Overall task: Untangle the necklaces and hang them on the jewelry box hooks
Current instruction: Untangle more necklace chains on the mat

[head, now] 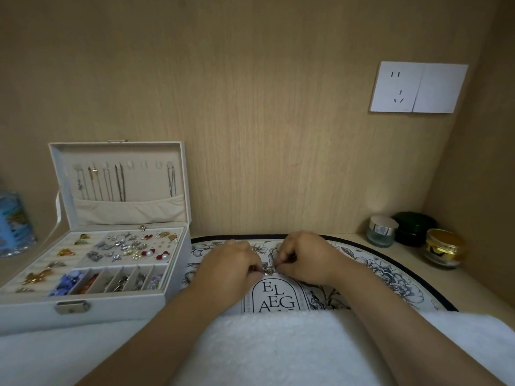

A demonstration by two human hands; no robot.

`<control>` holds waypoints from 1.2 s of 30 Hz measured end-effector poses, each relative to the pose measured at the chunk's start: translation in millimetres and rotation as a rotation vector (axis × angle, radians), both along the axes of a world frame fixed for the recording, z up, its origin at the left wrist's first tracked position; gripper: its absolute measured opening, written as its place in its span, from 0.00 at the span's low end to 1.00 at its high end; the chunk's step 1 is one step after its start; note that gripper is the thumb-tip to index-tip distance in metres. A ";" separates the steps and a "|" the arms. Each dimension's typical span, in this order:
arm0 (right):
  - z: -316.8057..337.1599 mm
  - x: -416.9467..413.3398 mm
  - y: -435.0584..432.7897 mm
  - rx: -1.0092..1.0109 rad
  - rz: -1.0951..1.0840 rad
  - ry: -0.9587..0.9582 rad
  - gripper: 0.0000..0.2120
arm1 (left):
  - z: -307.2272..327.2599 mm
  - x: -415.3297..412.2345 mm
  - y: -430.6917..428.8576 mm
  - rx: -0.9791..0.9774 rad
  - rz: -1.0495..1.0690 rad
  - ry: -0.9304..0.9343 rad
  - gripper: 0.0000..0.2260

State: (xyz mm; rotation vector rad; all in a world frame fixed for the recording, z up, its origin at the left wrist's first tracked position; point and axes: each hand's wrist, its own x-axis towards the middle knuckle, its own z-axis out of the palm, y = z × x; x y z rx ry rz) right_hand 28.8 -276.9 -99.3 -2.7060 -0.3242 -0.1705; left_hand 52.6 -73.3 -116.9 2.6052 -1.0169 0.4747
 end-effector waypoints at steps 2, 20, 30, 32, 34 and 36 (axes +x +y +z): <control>-0.1 1.5 -0.3 0.023 -0.005 0.025 0.03 | -2.7 3.7 0.6 0.005 0.005 0.077 0.09; 8.8 -3.6 11.4 0.581 -0.106 0.137 0.07 | 24.0 -0.2 -6.2 -1.165 0.236 0.629 0.12; 7.0 1.2 -0.2 0.631 -0.312 0.061 0.09 | 23.7 3.7 10.6 -0.268 0.378 -0.106 0.06; 6.1 2.0 -1.9 0.650 -0.371 0.033 0.08 | 24.6 3.0 10.6 -0.096 0.429 -0.153 0.06; 6.8 2.0 -2.9 0.693 -0.387 0.028 0.08 | 24.8 3.5 11.0 -0.004 0.459 -0.127 0.06; 8.5 0.2 -1.3 0.728 -0.354 0.056 0.09 | 24.4 4.0 13.2 0.079 0.469 -0.058 0.05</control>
